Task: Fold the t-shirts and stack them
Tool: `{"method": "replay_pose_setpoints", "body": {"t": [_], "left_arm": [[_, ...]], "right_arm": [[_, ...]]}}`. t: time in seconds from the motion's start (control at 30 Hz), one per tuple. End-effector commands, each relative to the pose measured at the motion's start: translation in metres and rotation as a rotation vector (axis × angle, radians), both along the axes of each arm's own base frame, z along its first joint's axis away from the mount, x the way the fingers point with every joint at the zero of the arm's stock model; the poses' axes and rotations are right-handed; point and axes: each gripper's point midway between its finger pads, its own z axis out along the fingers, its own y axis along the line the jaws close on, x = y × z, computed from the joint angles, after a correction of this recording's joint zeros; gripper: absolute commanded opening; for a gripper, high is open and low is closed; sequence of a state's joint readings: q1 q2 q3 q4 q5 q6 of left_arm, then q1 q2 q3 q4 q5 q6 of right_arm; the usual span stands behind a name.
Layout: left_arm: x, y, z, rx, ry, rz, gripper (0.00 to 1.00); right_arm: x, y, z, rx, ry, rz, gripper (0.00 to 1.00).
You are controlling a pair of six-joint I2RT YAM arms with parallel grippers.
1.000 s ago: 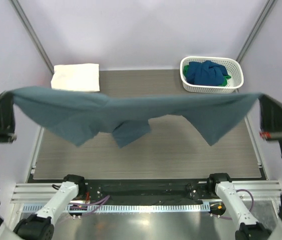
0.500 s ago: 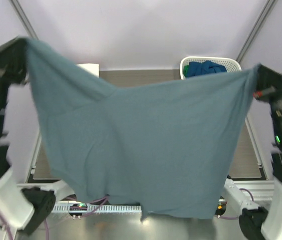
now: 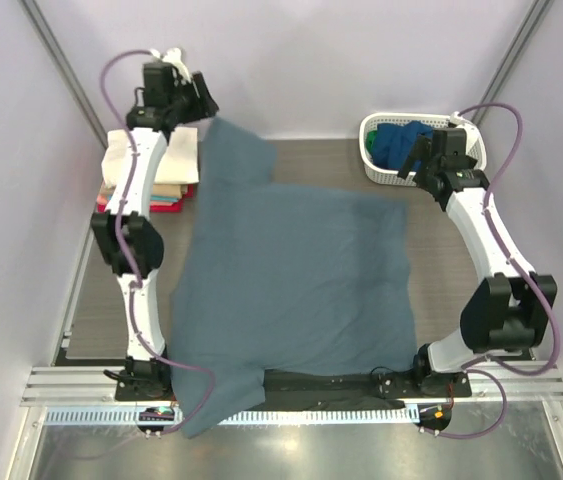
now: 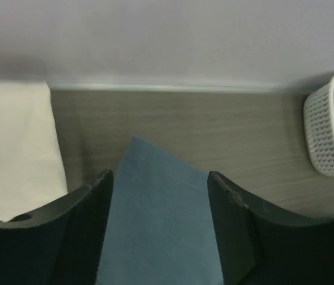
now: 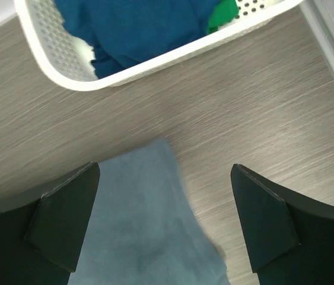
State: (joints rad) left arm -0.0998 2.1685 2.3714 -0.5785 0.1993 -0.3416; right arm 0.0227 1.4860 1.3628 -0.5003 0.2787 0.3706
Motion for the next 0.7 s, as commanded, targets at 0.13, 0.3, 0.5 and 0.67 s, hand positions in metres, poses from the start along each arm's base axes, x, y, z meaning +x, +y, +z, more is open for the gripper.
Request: {"method": "replay_pose_setpoints", "body": {"t": [0.13, 0.3, 0.5, 0.67], "left_arm": [[-0.01, -0.018, -0.015, -0.016, 0.057, -0.051, 0.78], [-0.058, -0.009, -0.003, 0.052, 0.063, 0.057, 0.78], [-0.123, -0.02, -0.098, 0.126, 0.274, 0.075, 0.76], [-0.15, -0.019, -0.166, 0.108, 0.412, 0.126, 0.73]], "right_arm": [[0.022, -0.009, 0.032, 0.064, -0.157, -0.02, 1.0], [0.008, 0.038, 0.014, 0.217, -0.152, 0.151, 0.99], [-0.012, 0.118, -0.074, 0.343, 0.067, 0.34, 0.97], [-0.011, 0.135, -0.13, 0.354, 0.234, 0.342, 0.96]]}}
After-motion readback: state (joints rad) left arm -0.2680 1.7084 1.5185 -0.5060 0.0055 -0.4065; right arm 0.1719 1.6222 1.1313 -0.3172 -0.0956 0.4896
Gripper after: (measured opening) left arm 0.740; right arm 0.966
